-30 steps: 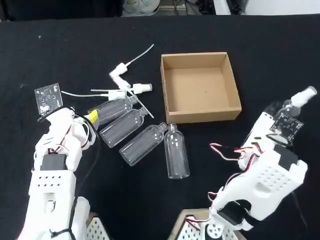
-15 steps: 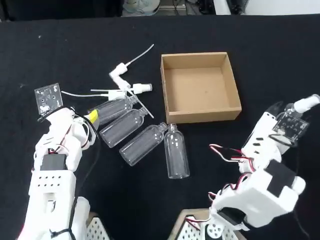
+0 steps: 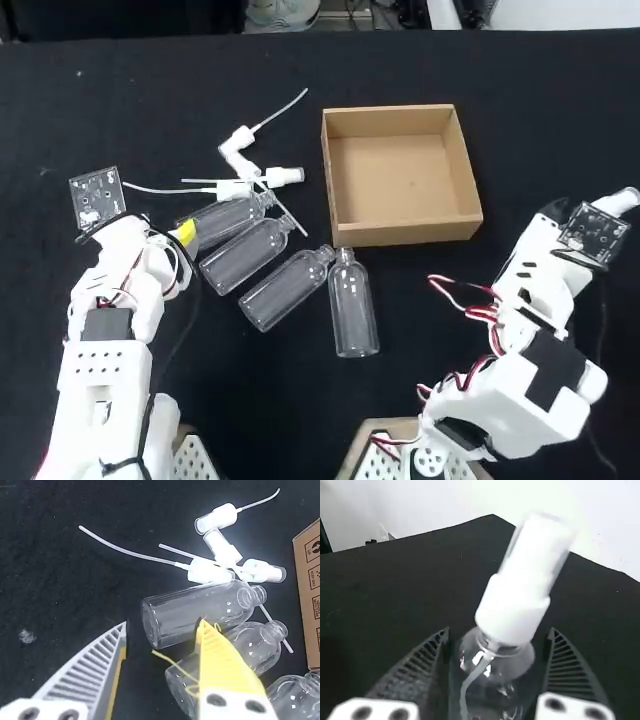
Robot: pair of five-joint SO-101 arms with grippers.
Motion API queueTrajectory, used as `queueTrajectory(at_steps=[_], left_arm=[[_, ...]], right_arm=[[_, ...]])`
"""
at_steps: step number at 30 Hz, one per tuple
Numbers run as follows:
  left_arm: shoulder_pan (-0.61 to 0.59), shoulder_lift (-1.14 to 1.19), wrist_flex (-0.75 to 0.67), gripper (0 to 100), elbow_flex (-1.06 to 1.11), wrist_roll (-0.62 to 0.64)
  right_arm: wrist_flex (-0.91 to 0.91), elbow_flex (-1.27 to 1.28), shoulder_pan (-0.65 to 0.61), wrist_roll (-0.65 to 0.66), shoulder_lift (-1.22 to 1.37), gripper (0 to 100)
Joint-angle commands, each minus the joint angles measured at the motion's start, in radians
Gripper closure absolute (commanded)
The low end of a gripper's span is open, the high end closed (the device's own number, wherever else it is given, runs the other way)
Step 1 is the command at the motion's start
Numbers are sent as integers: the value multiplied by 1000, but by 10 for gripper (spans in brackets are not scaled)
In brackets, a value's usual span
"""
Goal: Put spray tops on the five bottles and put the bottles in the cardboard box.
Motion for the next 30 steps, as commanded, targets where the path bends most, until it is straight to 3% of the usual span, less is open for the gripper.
queueTrajectory(at_steps=[1, 4, 8, 16, 25, 27, 30], left_arm=[[-10, -15, -23, 780, -13, 5], [-12, -15, -23, 780, -13, 5], [-13, -15, -23, 780, -13, 5], [-12, -15, -23, 780, -13, 5], [-13, -15, -23, 780, -13, 5], [-13, -15, -23, 780, -13, 5], [-13, -15, -20, 780, -13, 5]], right_arm=[[5, -45, -12, 0, -56, 744], [9, -44, -12, 5, -54, 754], [9, -45, -8, 6, -50, 873], [-2, -59, 43, 6, -56, 986], [12, -71, 74, 5, -174, 987], [72, -64, 66, 5, -271, 987], [325, -104, 26, 6, -452, 987]])
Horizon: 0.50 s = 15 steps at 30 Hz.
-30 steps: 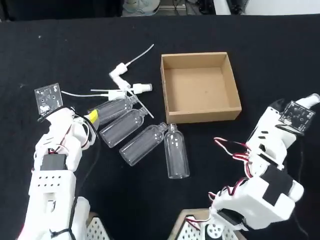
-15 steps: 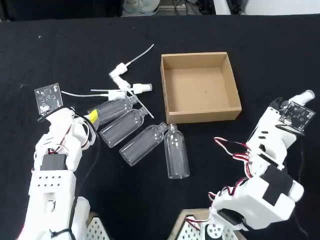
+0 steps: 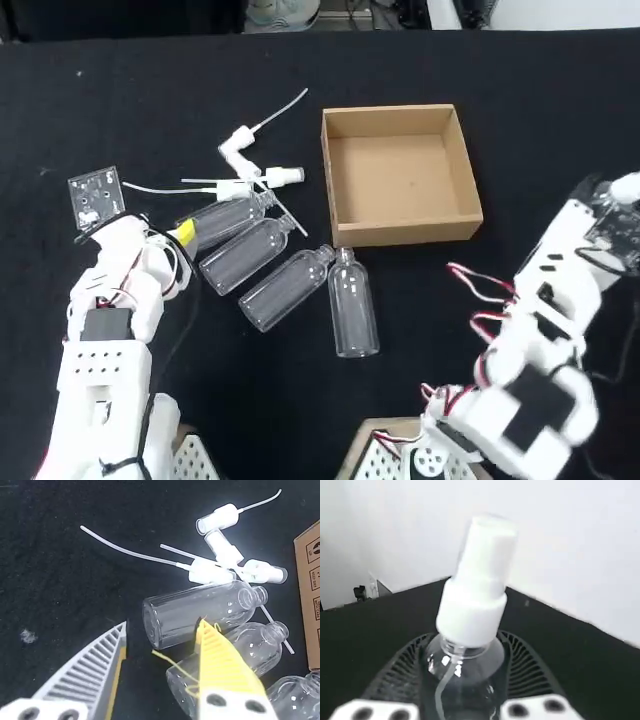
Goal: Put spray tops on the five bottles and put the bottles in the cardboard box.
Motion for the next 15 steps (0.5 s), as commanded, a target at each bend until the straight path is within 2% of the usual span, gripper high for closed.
queueTrajectory(at_steps=[1, 4, 7, 15], left_arm=[[-8, -15, -20, 780, -13, 5], [-8, -15, -18, 780, -13, 5], [-8, -15, -18, 780, -13, 5], [-10, -15, -23, 780, 5, 11]], right_arm=[[324, -101, -44, 6, -255, 987], [649, -203, -123, -3, -403, 987], [824, -265, -252, -3, -493, 987], [790, -268, -580, -3, -481, 987]])
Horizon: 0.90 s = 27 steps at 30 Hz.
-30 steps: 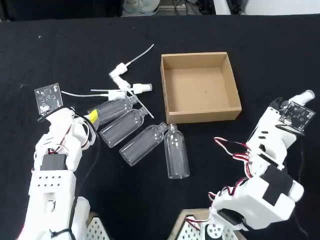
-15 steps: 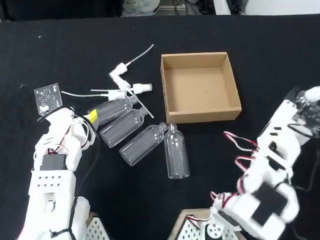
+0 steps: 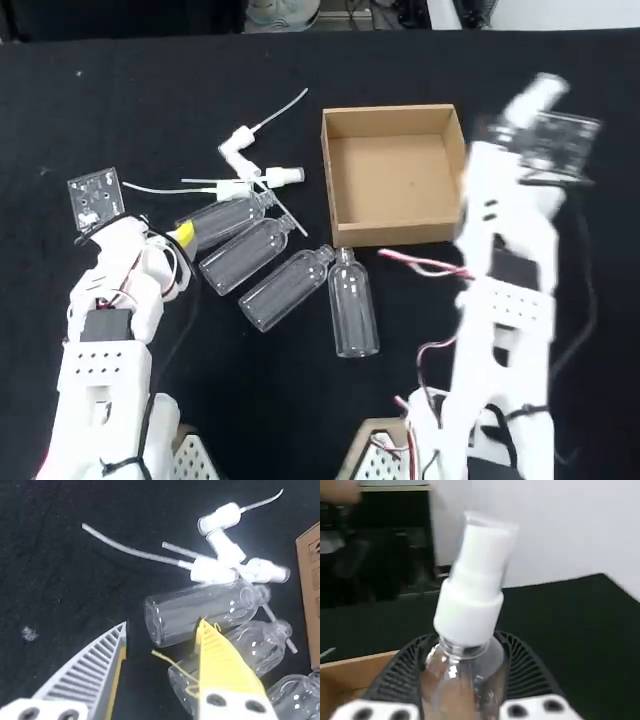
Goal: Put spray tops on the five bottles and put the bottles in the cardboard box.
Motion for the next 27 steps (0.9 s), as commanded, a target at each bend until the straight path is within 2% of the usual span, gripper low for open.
queueTrajectory(at_steps=[1, 8, 14, 21, 27], left_arm=[[-7, -15, -20, 780, -7, 11], [-7, -15, -21, 780, -4, 11], [-7, -15, -21, 780, -4, 11], [-7, -15, -21, 780, -4, 11], [-7, -15, -23, 780, -4, 11]], right_arm=[[-72, -68, -140, -3, 1, 987], [-311, -87, -301, -3, 220, 987], [-471, -186, -313, -3, 504, 987], [-497, -335, -321, -3, 740, 987], [-497, -409, -370, -3, 834, 987]])
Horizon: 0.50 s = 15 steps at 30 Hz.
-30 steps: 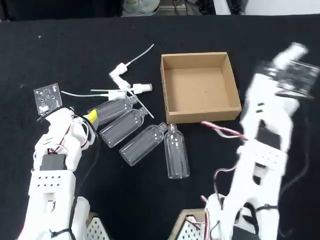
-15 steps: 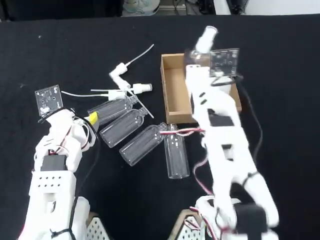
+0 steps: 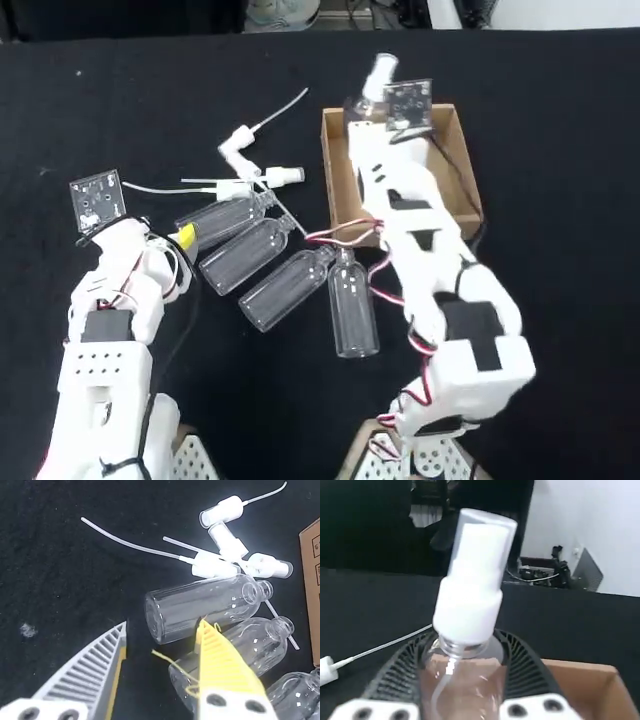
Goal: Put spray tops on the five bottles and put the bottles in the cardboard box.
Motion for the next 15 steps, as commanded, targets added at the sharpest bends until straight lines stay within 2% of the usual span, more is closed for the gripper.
queueTrajectory(at_steps=[1, 15], left_arm=[[-10, -15, -23, 780, -13, 11], [-10, -15, -23, 780, -12, 9]], right_arm=[[-34, -91, -35, -3, 15, 987], [-34, -219, -57, -3, 182, 986]])
